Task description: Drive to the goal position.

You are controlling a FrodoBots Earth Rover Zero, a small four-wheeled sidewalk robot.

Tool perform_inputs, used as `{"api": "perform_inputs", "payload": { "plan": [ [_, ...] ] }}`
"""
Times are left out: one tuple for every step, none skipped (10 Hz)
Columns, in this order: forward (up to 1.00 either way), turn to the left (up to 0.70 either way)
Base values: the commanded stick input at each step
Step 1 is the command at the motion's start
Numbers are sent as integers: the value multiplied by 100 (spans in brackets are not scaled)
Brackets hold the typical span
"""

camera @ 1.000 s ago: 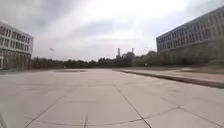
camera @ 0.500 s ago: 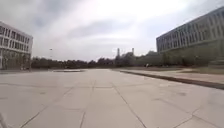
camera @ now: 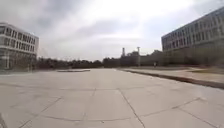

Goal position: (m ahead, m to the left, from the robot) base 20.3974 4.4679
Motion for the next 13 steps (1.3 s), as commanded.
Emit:
{"api": "perform_inputs", "payload": {
  "plan": [
    [70, 35],
    [70, 35],
    [70, 29],
    [70, 7],
    [70, 0],
    [70, 0],
    [70, 0],
    [70, 0],
    [70, 0],
    [70, 0],
    [70, 0],
    [70, 0],
    [70, 0]
  ]
}}
